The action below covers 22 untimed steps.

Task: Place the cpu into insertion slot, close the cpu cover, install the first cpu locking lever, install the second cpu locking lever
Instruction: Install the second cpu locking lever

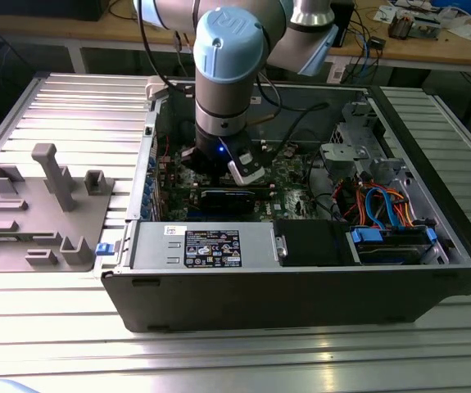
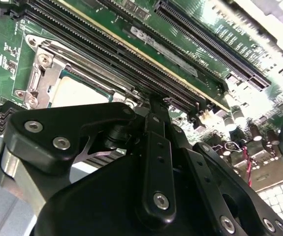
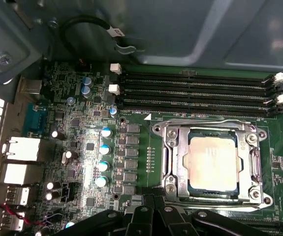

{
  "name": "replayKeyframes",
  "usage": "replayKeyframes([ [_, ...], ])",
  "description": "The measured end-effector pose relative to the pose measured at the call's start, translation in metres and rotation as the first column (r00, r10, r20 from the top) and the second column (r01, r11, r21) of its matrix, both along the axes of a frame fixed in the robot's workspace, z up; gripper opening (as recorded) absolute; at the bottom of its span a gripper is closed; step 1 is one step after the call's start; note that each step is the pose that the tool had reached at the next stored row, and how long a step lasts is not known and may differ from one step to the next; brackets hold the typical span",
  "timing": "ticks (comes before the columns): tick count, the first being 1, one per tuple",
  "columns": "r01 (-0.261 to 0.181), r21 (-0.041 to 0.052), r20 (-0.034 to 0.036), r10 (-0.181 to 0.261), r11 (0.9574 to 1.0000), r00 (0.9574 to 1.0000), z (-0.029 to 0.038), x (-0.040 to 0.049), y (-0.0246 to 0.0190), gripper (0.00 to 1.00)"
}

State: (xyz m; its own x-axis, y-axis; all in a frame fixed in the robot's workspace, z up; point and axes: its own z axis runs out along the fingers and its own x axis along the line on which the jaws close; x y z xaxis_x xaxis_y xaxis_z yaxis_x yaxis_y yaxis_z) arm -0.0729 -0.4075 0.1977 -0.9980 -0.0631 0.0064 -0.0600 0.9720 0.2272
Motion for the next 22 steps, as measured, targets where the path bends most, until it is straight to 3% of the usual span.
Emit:
replayKeyframes([
  [7, 0.0, -0.0004, -0.0004, 0.0, 1.0, 1.0, 0.0028, -0.0001, 0.0007, 0.11],
  [14, 0.0, 0.0019, 0.0011, 0.0, 1.0, 1.0, -0.0001, -0.0004, 0.0005, 0.11],
  [17, 0.0, 0.0025, 0.0015, 0.0, 1.0, 1.0, 0.0, -0.0003, -0.0043, 0.11],
  [22, 0.0, 0.0031, 0.001, 0.0, 1.0, 1.0, 0.0013, -0.0005, -0.0047, 0.11],
])
